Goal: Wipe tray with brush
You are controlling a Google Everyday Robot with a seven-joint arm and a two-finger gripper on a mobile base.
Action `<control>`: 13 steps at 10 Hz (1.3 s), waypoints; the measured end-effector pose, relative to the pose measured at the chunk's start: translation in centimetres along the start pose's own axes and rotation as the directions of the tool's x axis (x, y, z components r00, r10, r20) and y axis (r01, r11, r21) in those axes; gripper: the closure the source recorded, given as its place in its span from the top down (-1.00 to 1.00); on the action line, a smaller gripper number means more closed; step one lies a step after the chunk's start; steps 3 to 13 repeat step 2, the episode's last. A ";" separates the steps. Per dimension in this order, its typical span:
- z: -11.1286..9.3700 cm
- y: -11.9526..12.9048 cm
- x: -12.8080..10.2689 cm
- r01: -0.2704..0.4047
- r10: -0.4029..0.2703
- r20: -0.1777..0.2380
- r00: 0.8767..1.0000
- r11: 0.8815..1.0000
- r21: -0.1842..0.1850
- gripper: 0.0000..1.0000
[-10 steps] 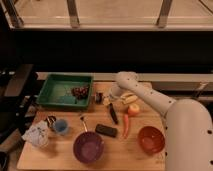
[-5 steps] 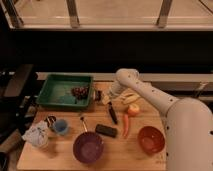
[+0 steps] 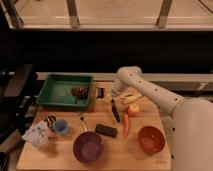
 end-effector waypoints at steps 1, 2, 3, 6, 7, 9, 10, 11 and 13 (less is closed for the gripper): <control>-2.2 -0.4 -0.1 -0.007 0.007 -0.003 1.000 0.999 0.035 -1.00; -3.9 -0.7 -0.3 -0.012 0.013 -0.006 1.000 0.998 0.062 -1.00; -3.9 -0.7 -0.3 -0.012 0.013 -0.006 1.000 0.998 0.062 -1.00; -3.9 -0.7 -0.3 -0.012 0.013 -0.006 1.000 0.998 0.062 -1.00; -3.9 -0.7 -0.3 -0.012 0.013 -0.006 1.000 0.998 0.062 -1.00; -3.9 -0.7 -0.3 -0.012 0.013 -0.006 1.000 0.998 0.062 -1.00; -3.9 -0.7 -0.3 -0.012 0.013 -0.006 1.000 0.998 0.062 -1.00; -3.9 -0.7 -0.3 -0.012 0.013 -0.006 1.000 0.998 0.062 -1.00; -3.9 -0.7 -0.3 -0.012 0.013 -0.006 1.000 0.998 0.062 -1.00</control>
